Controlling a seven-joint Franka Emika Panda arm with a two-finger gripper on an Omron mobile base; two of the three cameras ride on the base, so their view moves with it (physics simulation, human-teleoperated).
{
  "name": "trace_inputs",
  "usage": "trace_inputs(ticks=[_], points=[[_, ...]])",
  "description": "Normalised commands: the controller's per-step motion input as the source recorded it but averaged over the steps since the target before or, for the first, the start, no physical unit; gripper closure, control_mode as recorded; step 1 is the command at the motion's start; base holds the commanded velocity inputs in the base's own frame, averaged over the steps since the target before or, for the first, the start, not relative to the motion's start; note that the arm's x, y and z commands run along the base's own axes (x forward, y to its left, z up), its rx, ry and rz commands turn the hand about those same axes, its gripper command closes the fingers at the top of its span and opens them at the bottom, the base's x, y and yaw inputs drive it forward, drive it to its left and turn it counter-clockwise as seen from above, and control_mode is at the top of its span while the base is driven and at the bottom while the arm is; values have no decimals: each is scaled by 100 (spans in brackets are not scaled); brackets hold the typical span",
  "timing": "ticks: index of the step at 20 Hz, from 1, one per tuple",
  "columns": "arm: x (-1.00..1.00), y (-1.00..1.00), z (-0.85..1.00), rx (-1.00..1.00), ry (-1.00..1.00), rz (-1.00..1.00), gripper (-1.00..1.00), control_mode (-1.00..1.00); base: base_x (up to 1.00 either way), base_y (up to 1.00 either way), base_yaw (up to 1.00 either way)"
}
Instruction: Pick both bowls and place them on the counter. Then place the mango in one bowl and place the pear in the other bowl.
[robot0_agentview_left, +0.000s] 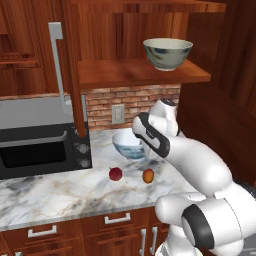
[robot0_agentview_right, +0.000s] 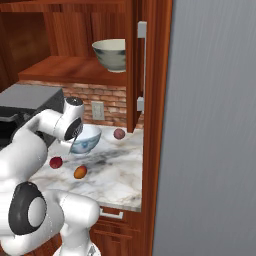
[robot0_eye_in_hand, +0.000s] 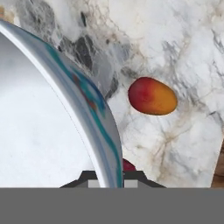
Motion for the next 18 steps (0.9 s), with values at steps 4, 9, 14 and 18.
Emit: trace_inputs(ticks=[4,9,14,18], points=[[43,10,-29,5,0,2,100,-100,0,0,0],[34,10,-32,4,0,4,100,-100,0,0,0],[33,4,-36,1,0,1,100,-100,0,0,0],[39,5,-38,0,0,0,100,-100,0,0,0]])
